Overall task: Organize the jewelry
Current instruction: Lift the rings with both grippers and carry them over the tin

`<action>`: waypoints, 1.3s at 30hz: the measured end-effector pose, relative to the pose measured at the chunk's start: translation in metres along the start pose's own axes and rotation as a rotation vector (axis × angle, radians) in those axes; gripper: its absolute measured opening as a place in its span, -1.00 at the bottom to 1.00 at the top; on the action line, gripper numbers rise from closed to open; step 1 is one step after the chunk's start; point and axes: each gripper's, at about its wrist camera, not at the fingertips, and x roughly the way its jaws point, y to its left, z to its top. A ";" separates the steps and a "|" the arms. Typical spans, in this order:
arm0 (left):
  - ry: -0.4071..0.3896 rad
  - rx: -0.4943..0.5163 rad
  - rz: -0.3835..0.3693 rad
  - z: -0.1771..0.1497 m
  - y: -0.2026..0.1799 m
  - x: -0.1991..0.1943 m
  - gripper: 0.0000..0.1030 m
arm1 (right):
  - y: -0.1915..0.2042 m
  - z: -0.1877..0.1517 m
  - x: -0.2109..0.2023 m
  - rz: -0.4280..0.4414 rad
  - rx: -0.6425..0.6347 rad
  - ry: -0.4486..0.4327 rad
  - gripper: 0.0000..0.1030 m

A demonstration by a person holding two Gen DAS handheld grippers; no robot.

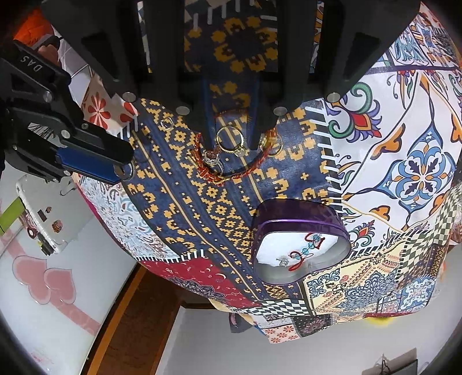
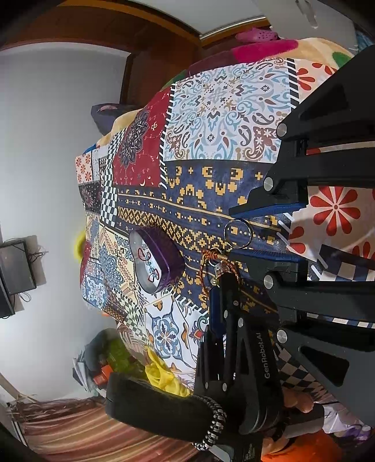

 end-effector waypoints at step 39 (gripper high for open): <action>-0.240 0.002 0.084 0.023 0.021 -0.075 -0.64 | 0.021 0.046 -0.001 0.016 -0.055 -0.102 -0.62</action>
